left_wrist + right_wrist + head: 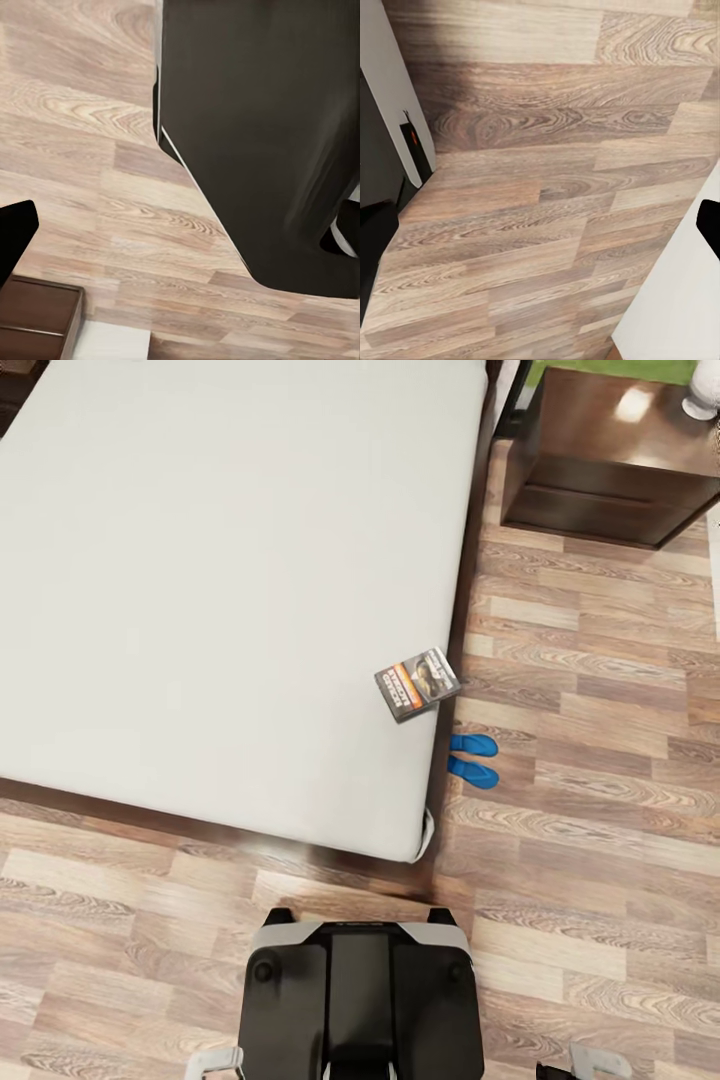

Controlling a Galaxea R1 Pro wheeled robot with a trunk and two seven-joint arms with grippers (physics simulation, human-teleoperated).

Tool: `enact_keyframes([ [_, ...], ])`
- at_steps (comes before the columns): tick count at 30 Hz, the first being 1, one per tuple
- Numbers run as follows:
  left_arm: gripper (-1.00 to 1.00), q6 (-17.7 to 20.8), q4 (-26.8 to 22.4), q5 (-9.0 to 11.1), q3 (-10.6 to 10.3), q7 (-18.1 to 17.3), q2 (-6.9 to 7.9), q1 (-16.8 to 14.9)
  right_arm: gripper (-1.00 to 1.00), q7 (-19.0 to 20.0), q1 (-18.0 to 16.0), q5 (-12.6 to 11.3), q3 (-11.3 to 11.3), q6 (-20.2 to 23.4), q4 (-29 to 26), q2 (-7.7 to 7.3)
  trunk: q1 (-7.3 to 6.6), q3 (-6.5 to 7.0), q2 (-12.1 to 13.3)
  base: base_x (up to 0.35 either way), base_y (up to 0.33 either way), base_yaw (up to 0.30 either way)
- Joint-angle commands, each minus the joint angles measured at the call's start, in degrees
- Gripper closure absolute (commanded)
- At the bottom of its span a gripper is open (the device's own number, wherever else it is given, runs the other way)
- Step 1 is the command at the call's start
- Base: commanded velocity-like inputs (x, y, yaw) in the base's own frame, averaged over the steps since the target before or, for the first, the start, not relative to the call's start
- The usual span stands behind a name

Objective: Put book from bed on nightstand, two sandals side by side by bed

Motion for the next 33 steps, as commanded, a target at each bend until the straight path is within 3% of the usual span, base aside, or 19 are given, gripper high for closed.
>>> enact_keyframes([
  [1,-1.0,0.0,-0.1,0.6,-0.5,0.2,0.06,0.0,-1.0,-0.1,0.0,0.6,-0.4,-0.2,0.1,0.02,0.04,0.05,-0.1,0.0,-0.015,0.003],
  [33,-1.0,-0.1,-0.1,0.6,-0.8,0.1,0.07,0.0,-1.0,-0.1,0.0,0.4,-0.5,-0.2,0.1,0.02,0.04,2.98,-0.1,0.0,-0.002,0.0],
])
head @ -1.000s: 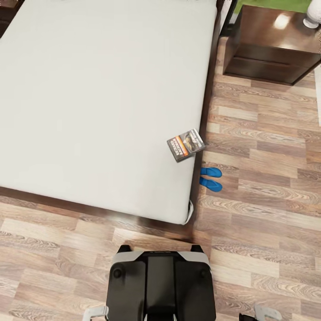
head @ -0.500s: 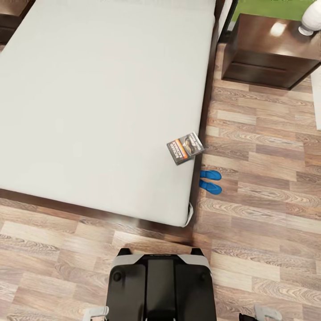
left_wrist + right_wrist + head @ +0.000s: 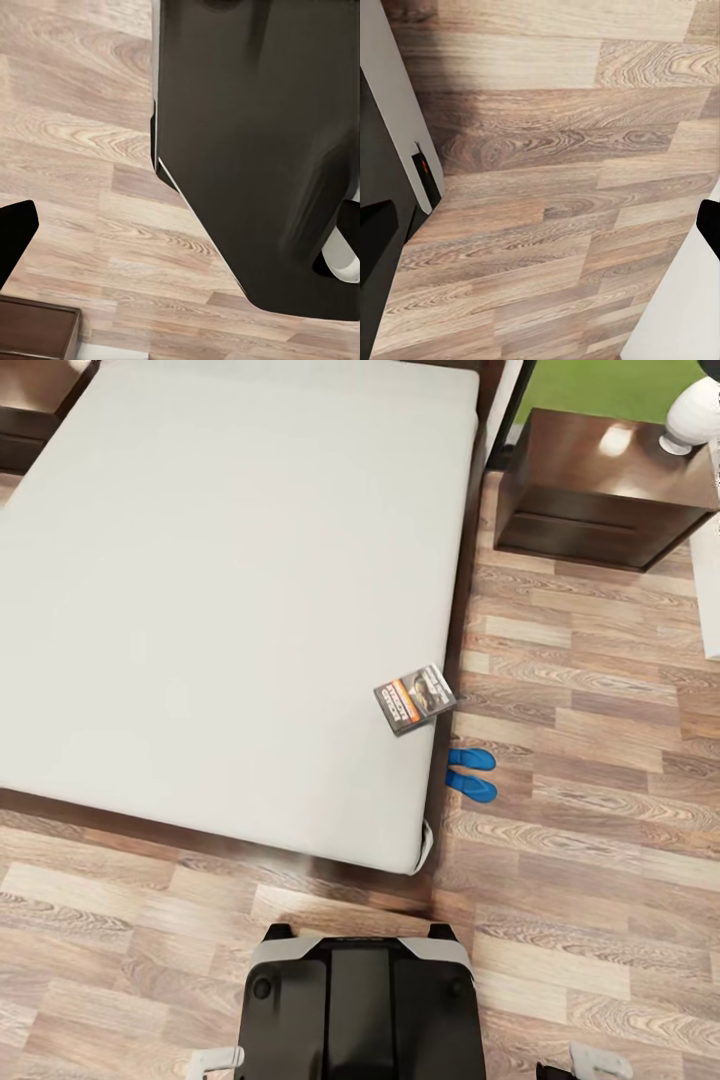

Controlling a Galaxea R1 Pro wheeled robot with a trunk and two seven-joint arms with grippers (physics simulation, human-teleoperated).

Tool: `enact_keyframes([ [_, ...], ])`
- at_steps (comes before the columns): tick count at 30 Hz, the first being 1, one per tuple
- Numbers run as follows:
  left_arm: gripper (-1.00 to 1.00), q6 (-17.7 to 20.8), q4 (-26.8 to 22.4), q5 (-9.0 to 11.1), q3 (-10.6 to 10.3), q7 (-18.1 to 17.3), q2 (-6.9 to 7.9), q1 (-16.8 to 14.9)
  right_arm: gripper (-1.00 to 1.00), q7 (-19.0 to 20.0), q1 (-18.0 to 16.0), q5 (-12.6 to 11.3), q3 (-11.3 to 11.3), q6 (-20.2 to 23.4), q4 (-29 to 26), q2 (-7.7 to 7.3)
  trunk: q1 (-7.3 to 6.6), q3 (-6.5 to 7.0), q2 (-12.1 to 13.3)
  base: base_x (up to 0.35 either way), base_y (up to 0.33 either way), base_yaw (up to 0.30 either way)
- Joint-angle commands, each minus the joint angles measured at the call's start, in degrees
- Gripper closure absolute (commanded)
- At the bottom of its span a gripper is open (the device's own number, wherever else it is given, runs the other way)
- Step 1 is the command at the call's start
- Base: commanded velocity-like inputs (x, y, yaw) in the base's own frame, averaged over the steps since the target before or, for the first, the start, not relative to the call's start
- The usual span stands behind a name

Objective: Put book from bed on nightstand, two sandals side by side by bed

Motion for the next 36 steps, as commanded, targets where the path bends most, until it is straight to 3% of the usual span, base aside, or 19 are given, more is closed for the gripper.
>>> enact_keyframes([
  [1,-1.0,0.1,0.0,0.6,-0.5,0.2,0.07,0.0,-1.0,-0.1,0.0,0.6,-0.4,-0.2,0.1,0.03,0.03,0.05,-0.1,0.0,0.0,0.0],
  [36,-1.0,0.2,0.0,0.6,-0.8,0.5,0.01,0.0,-1.0,-0.1,0.0,0.6,-0.3,-0.2,0.4,0.11,0.03,3.29,-0.1,0.0,0.0,0.0],
])
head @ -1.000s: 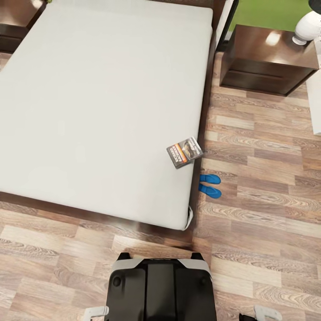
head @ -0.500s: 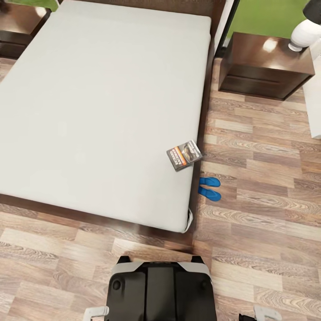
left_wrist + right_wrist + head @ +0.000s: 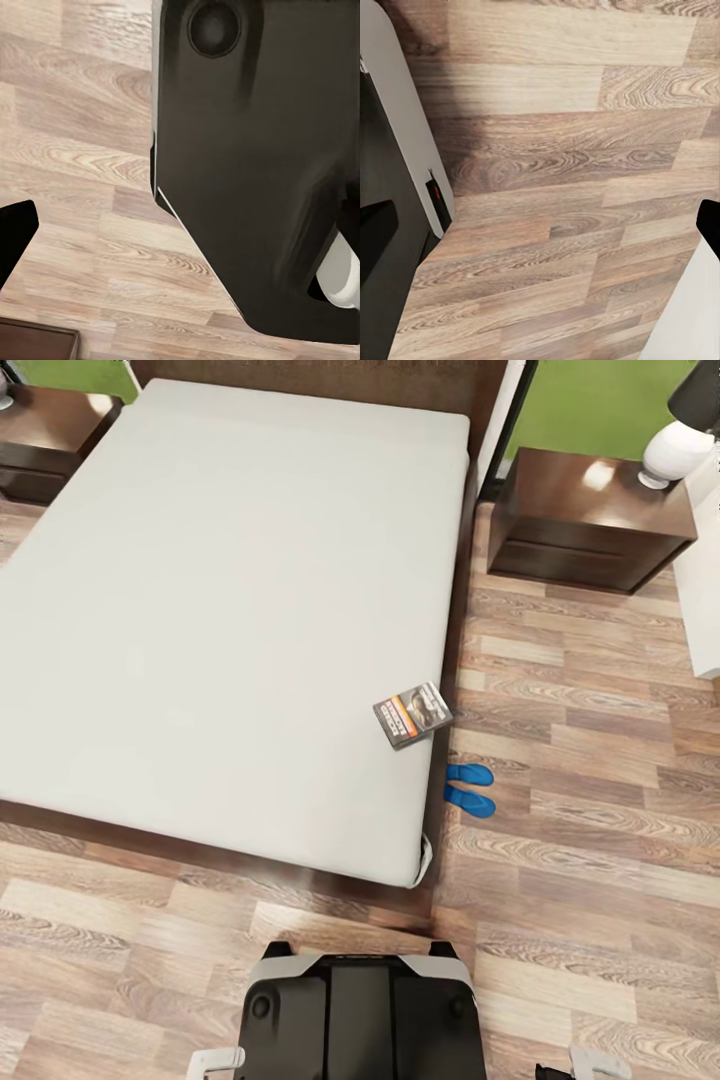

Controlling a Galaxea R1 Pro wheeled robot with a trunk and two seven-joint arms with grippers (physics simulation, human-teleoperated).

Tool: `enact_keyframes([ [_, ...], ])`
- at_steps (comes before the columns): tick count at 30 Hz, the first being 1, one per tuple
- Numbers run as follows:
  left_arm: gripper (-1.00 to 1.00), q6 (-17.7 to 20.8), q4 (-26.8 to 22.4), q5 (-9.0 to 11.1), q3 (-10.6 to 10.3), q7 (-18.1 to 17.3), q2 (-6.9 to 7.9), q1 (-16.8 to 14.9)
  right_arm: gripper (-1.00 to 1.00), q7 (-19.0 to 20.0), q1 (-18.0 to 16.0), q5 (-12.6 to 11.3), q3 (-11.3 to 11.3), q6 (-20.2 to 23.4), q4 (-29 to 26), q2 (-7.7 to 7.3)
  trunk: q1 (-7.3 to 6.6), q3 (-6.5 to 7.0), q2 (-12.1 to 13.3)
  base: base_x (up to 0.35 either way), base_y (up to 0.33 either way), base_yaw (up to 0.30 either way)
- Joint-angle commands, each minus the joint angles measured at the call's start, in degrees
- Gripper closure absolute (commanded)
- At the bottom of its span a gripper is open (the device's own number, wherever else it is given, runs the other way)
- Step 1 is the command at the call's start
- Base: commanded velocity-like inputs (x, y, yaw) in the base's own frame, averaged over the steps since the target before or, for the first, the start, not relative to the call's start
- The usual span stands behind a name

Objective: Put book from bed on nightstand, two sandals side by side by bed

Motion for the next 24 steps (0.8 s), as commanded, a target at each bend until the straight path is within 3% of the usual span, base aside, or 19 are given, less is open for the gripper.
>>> enact_keyframes([
  [1,-1.0,0.1,-0.1,0.6,-0.5,0.2,0.06,0.0,-1.0,-0.1,0.0,0.6,-0.4,-0.2,0.1,0.03,0.03,0.05,-0.1,0.0,0.0,0.0],
  [24,-1.0,0.0,-0.1,0.6,-0.5,0.2,0.08,0.0,-1.0,-0.1,0.0,0.6,-0.5,-0.2,0.1,0.03,0.03,2.18,-0.1,0.0,0.0,0.0],
])
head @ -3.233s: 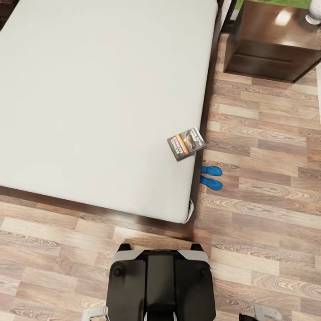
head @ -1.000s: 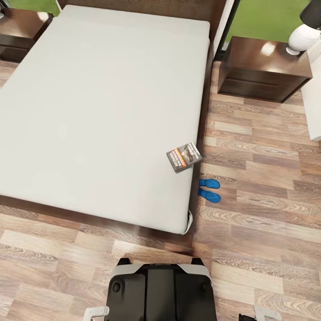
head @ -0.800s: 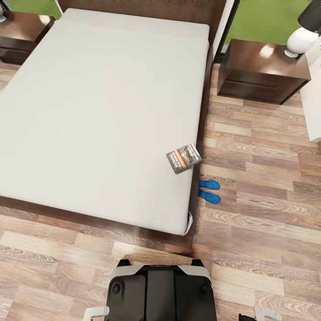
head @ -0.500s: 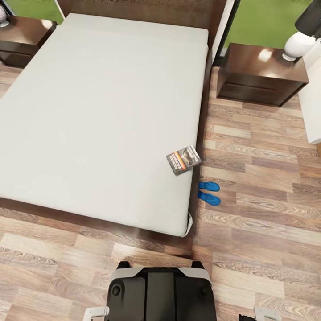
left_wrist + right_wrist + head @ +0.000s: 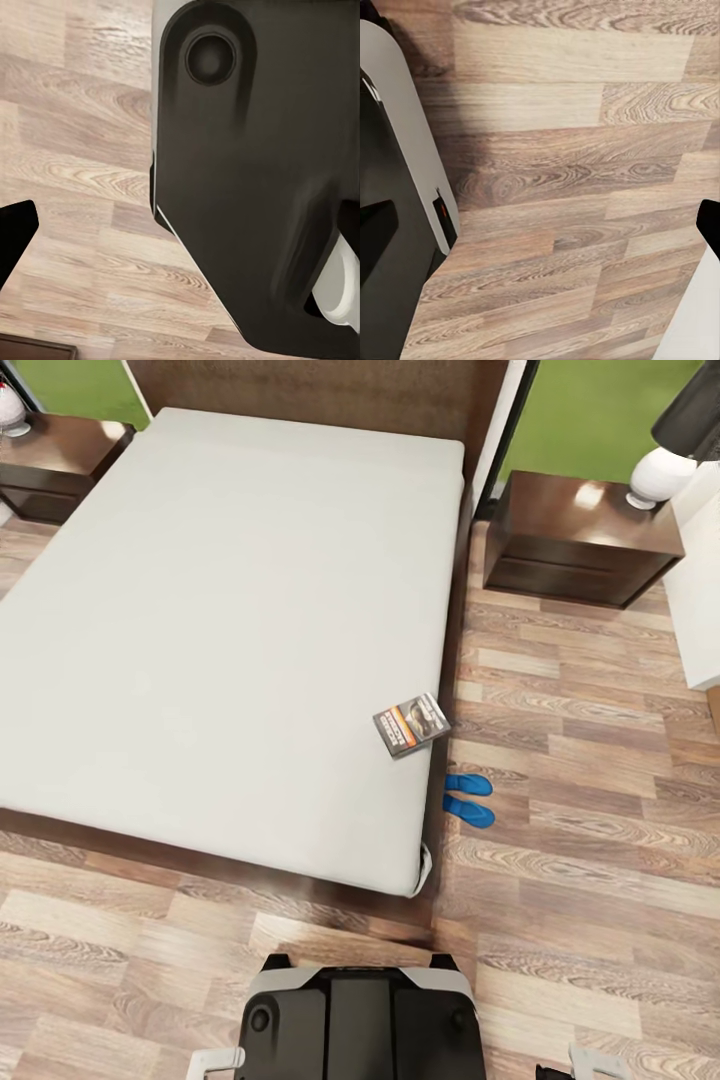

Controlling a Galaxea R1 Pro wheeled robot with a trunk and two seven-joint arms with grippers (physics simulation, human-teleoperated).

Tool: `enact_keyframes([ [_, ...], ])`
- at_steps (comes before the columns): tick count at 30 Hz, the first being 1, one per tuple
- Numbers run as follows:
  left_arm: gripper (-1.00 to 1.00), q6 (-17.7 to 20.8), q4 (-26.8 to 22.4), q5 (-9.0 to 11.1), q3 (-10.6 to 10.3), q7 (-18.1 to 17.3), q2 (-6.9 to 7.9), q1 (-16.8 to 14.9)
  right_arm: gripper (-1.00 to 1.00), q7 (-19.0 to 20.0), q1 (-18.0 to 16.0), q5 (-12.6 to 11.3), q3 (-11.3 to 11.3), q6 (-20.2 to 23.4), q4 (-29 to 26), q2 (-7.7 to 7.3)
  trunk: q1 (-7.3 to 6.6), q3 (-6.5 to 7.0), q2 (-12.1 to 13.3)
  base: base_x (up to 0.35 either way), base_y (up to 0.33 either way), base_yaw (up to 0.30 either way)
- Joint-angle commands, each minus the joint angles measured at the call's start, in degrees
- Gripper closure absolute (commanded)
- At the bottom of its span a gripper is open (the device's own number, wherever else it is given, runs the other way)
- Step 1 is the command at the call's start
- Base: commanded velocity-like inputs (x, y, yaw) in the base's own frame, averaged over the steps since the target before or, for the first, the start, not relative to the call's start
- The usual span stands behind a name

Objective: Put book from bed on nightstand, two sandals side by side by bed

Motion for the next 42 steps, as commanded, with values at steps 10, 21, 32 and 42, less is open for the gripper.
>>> enact_keyframes([
  [10,-1.0,0.0,0.0,0.6,-0.4,0.2,0.11,0.0,-1.0,-0.1,0.0,0.6,-0.4,-0.2,0.1,0.02,0.03,0.88,-0.1,0.0,0.0,0.0],
  [21,-1.0,-0.1,0.0,0.6,-0.5,0.2,0.12,0.0,-1.0,-0.1,0.0,0.6,-0.5,-0.2,0.1,0.01,0.03,1.9,-0.1,0.0,0.0,0.0],
  [32,-1.0,-0.1,0.0,0.6,-0.5,0.2,0.09,0.0,-1.0,-0.1,0.0,0.5,-0.5,-0.3,0.1,0.02,0.03,2.92,-0.1,0.0,0.0,0.0],
  [42,-1.0,-0.2,0.0,0.6,-0.5,0.2,0.08,0.0,-1.0,-0.1,0.0,0.5,-0.5,-0.3,0.1,0.02,0.03,3.84,-0.1,0.0,0.0,0.0],
])
